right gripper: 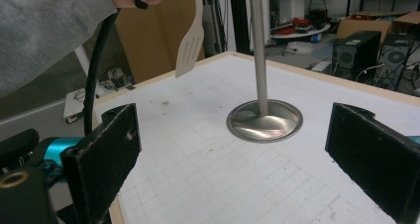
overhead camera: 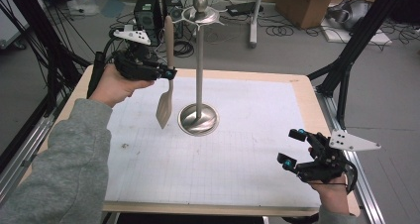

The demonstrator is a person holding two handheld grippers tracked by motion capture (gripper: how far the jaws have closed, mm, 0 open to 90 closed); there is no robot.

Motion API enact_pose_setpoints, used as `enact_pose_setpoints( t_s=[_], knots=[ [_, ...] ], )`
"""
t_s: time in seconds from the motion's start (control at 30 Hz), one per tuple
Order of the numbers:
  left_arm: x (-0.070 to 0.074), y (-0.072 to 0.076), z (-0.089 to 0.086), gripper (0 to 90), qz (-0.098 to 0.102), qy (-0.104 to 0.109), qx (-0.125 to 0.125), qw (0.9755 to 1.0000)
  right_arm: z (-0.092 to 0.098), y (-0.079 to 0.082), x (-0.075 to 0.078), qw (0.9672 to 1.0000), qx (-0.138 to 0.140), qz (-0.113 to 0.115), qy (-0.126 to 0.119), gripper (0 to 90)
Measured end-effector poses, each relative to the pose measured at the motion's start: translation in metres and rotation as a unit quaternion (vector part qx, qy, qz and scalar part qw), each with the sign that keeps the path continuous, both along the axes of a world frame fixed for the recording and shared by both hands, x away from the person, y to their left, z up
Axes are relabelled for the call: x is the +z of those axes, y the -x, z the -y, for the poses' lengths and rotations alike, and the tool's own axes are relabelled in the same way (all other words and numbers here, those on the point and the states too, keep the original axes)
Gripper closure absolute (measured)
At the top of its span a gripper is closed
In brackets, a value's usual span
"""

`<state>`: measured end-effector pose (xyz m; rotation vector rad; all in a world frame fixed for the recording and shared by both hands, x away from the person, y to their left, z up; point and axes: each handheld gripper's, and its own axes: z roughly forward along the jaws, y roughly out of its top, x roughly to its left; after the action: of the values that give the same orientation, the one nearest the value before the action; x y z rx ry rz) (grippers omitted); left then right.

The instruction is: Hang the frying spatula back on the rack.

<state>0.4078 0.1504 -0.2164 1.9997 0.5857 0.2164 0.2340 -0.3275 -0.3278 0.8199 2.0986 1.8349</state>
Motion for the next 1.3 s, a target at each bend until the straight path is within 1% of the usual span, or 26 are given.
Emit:
enact_pose_setpoints(
  t_s=[0.23,0.4,0.43,0.57,0.67,0.77,0.87,0.9,0.93,1.07,1.2,1.3],
  knots=[
    [0.0007,-0.0024,-0.0008,76.9,-0.003,0.000,0.001,1.0000,-0.0016,-0.0002,-0.0005,1.0000,0.001,-0.002,0.002,6.0],
    [0.0006,-0.0041,0.0003,76.9,-0.006,-0.011,0.004,0.9999,-0.0019,-0.0010,-0.0013,1.0000,0.001,-0.003,0.003,6.0],
    [0.0005,-0.0043,0.0006,76.9,-0.007,-0.009,0.004,0.9999,-0.0022,-0.0008,-0.0012,1.0000,0.001,-0.005,0.003,6.0],
    [0.0005,-0.0040,0.0012,76.9,-0.008,-0.012,0.002,0.9999,-0.0029,-0.0007,-0.0010,1.0000,0.002,-0.003,0.003,6.0],
    [-0.0001,-0.0044,0.0012,76.9,-0.014,-0.010,0.003,0.9998,-0.0030,-0.0007,-0.0014,1.0000,0.002,-0.005,0.003,6.0],
    [-0.0004,-0.0045,0.0017,76.9,-0.015,-0.015,-0.002,0.9998,-0.0035,-0.0003,-0.0010,1.0000,0.002,-0.005,0.002,6.0],
    [0.0003,-0.0043,0.0020,76.9,-0.016,-0.008,-0.003,0.9998,-0.0032,-0.0008,-0.0014,1.0000,0.003,-0.003,0.004,6.0],
    [0.0006,-0.0045,0.0020,76.9,-0.017,-0.009,-0.004,0.9998,-0.0032,-0.0009,-0.0016,1.0000,0.002,-0.004,0.003,6.0],
    [0.0014,-0.0047,0.0019,76.9,-0.017,-0.015,-0.007,0.9997,-0.0032,-0.0012,-0.0018,1.0000,0.002,-0.004,0.004,6.0],
    [0.0044,-0.0050,0.0045,76.9,-0.018,-0.015,-0.011,0.9997,-0.0037,-0.0013,-0.0019,1.0000,0.003,-0.004,0.004,6.0],
    [0.0045,-0.0056,0.0081,76.9,-0.020,-0.023,-0.011,0.9995,-0.0040,-0.0010,-0.0019,1.0000,0.004,-0.005,0.004,6.0],
    [0.0033,-0.0066,0.0091,76.9,-0.025,-0.025,-0.008,0.9993,-0.0036,-0.0005,-0.0015,1.0000,0.003,-0.004,0.003,6.0]
  ],
)
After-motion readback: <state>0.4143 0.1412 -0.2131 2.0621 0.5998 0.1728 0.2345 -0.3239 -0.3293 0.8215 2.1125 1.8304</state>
